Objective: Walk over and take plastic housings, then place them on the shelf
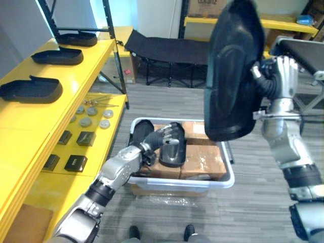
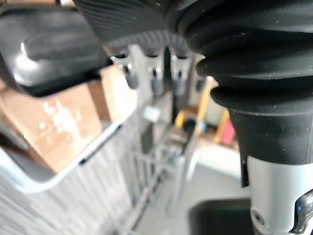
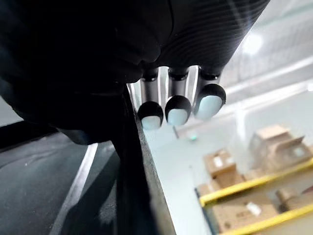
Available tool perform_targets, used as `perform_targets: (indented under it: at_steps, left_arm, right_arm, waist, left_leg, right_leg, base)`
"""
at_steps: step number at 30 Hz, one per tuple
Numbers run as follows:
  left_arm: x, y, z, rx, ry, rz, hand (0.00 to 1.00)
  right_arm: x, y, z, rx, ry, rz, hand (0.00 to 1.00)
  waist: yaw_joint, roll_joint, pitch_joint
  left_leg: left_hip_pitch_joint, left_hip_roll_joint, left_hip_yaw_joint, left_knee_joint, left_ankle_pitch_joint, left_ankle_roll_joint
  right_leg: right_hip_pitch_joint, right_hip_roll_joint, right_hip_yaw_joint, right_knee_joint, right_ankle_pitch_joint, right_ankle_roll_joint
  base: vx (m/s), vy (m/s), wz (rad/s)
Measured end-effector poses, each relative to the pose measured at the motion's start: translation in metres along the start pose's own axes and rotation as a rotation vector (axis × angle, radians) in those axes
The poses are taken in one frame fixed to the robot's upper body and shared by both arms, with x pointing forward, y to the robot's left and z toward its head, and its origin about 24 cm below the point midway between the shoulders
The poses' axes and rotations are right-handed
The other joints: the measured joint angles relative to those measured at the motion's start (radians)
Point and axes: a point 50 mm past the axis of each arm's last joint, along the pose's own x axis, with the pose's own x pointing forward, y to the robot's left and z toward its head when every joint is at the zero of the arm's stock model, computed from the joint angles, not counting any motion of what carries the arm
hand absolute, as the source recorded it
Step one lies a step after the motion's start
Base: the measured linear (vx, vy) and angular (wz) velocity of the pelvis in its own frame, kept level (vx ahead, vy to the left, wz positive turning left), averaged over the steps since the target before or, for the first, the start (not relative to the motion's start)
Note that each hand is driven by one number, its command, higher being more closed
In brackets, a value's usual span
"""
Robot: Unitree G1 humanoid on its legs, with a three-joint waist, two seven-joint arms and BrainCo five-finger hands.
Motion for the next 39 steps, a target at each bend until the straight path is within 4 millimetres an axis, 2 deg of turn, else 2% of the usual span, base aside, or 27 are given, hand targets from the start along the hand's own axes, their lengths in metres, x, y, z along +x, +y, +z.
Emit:
perform_targets:
  at_steps: [7, 15, 24, 27, 32, 33, 39]
  left_arm:
    - [0.003, -0.003, 0.007, -0.027, -0.022, -0.003, 0.00]
    - [0.007, -0.011, 0.008, -0.044, -0.040, -0.022, 0.00]
    - [0.010, -0.019, 0.008, -0.047, -0.065, -0.048, 0.00]
    - [0.014, -0.028, 0.004, -0.050, -0.056, -0.078, 0.00]
    - [0.015, -0.028, 0.000, -0.040, -0.041, -0.071, 0.00]
    - [0.016, -0.028, -0.003, -0.021, -0.027, -0.062, 1.00]
    - [0.019, -0.021, -0.014, 0.024, 0.002, 0.004, 1.00]
  right_arm:
    - [-0.007, 0.019, 0.012, 0.044, -0.021, 0.079, 1.00]
    - [-0.029, 0.053, 0.025, 0.093, -0.027, 0.211, 1.00]
    - [-0.049, 0.080, 0.034, 0.126, -0.017, 0.318, 1.00]
    - [-0.054, 0.087, 0.033, 0.126, 0.012, 0.341, 1.00]
    - [-0.062, 0.097, 0.030, 0.119, 0.060, 0.381, 1.00]
    - [-0.063, 0.099, 0.029, 0.118, 0.069, 0.387, 1.00]
    - [-0.065, 0.104, 0.033, 0.149, 0.086, 0.377, 1.00]
  waist:
    - [0.002, -0.001, -0.001]
    - [0.004, -0.020, -0.022]
    - [0.006, -0.024, -0.027]
    - [0.015, -0.024, -0.027]
    - [0.023, -0.024, -0.027]
    - [0.030, -0.024, -0.027]
    - [0.038, -0.024, -0.027]
  left_leg:
    - [0.000, 0.000, -0.001, 0.000, 0.007, 0.002]
    - [0.000, -0.001, -0.004, 0.000, 0.007, 0.002]
    - [0.001, -0.001, -0.010, 0.000, 0.008, 0.001]
    - [0.000, -0.001, -0.013, 0.000, 0.009, 0.001]
    - [0.002, -0.001, -0.026, 0.000, 0.012, 0.001]
    - [0.005, -0.001, -0.027, 0.000, 0.012, 0.001]
    - [0.006, -0.001, -0.029, 0.000, 0.012, 0.001]
  right_leg:
    - [0.004, -0.001, 0.000, -0.008, 0.008, 0.000]
    - [0.011, -0.001, -0.004, -0.018, 0.014, -0.001]
    - [0.013, -0.001, -0.007, -0.018, 0.014, -0.001]
    - [0.014, -0.001, -0.010, -0.018, 0.014, -0.001]
    - [0.026, 0.000, -0.027, -0.019, 0.014, -0.002]
    - [0.027, 0.000, -0.028, -0.019, 0.013, -0.003]
    - [0.029, -0.001, -0.030, -0.018, 0.010, -0.006]
  base:
    - [-0.02, 0.002, 0.00]
    - [0.00, 0.000, 0.00]
    - [0.00, 0.000, 0.00]
    - [0.00, 0.000, 0.00]
    - [0.00, 0.000, 0.08]
    - [-0.01, 0.003, 0.06]
    - [0.00, 0.000, 0.00]
